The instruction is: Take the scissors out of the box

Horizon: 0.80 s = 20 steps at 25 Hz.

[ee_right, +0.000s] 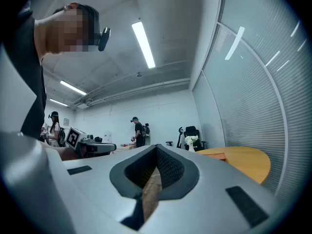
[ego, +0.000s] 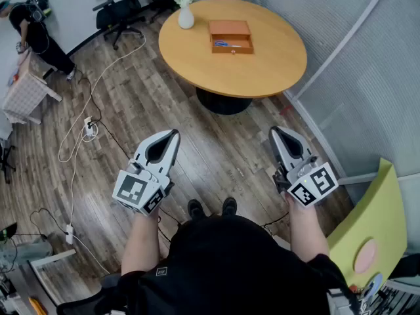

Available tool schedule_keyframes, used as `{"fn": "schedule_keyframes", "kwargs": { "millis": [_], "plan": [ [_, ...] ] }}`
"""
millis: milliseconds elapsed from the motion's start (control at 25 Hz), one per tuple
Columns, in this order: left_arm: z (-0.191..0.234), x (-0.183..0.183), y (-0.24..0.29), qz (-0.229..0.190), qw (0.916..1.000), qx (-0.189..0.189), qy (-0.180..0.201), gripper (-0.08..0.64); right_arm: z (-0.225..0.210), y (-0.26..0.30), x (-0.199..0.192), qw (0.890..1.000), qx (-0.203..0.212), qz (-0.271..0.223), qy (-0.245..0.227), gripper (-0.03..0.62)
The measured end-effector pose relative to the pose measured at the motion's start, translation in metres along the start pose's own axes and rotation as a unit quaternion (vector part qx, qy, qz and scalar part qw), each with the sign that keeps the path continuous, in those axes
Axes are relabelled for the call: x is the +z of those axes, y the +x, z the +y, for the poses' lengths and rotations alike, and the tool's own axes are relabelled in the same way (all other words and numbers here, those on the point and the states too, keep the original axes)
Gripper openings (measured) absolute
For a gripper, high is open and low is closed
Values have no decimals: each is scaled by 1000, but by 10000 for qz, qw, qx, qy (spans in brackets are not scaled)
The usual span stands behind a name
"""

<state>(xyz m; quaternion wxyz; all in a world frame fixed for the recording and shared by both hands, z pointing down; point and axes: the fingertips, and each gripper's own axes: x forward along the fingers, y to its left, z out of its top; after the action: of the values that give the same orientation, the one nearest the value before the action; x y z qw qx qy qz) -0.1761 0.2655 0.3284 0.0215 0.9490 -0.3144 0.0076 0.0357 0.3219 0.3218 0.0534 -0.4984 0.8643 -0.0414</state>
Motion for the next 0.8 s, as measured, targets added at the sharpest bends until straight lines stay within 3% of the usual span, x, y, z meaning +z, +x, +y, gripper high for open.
{"fn": "schedule_keyframes", "kwargs": {
  "millis": [320,480,800],
  "plan": [
    [-14,-11,10,192,9996,-199,-14,14,-14,-11,-2,9999,-98,-42,42,35],
    [-32,-11,24,302,9988,-371,103,14,-23,-25,4,9991,-111,9,-400,35],
    [-62,-4,47,390,9987,-208,245,14,-45,-64,16,9970,-26,8,-777,38]
  ]
}}
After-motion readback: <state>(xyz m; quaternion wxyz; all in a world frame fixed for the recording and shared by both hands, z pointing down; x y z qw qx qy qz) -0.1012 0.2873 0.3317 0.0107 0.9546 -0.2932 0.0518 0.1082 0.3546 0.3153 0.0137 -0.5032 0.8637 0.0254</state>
